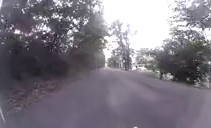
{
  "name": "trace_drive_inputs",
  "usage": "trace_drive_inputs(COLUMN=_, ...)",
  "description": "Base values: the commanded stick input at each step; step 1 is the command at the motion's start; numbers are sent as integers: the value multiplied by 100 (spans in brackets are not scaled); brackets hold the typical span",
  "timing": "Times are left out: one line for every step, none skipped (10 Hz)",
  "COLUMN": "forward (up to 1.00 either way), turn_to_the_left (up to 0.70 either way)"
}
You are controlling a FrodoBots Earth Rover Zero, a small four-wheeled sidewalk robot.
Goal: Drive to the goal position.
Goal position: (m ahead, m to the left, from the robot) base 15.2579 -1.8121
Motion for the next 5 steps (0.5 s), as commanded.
trace_drive_inputs(forward=70, turn_to_the_left=0)
trace_drive_inputs(forward=70, turn_to_the_left=0)
trace_drive_inputs(forward=70, turn_to_the_left=0)
trace_drive_inputs(forward=70, turn_to_the_left=0)
trace_drive_inputs(forward=70, turn_to_the_left=0)
